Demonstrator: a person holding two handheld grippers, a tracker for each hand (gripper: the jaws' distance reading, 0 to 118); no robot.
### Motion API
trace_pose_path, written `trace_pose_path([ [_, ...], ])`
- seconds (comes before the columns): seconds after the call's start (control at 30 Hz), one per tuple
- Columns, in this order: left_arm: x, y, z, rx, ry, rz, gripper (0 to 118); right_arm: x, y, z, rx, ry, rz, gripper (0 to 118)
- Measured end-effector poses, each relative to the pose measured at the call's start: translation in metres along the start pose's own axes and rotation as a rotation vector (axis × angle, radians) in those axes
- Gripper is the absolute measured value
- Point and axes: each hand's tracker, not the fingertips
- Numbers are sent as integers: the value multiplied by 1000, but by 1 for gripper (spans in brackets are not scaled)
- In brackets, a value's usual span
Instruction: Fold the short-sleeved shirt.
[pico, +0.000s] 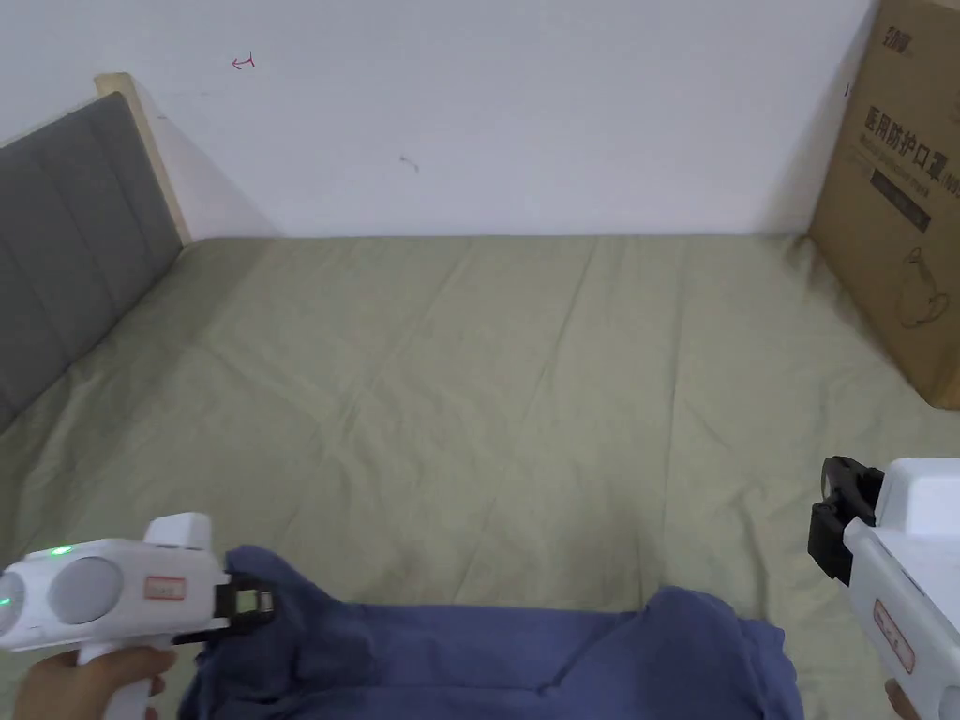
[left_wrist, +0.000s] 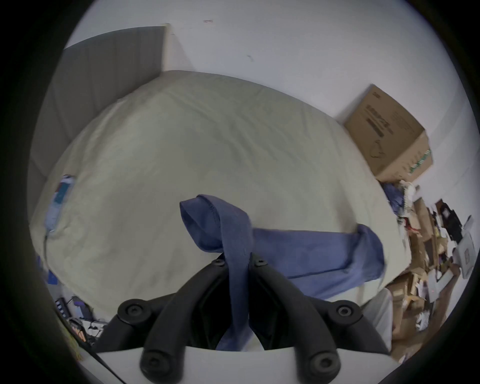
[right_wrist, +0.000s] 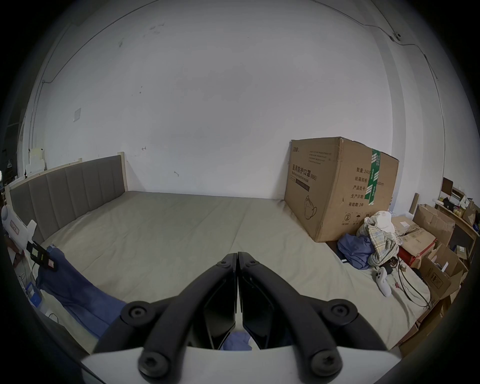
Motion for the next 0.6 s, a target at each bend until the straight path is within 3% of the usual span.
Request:
trace_pose_path([
  [0.3,97,0,-87,-164,-150,-45,8,16,-2,8,1,-21,-17,0],
  [0.5,134,-22,-157,-275,-45,-100,9,25,-6,14,-11,-41,-19,0],
  [0.53,137,-26,-165,-284,-32,-113,11,27,-7,14,-13,-43,-18,0],
  [0.6,143,-35,-173,-285,-10,-136,30,30,-7,16,-16,-50,-17,0],
])
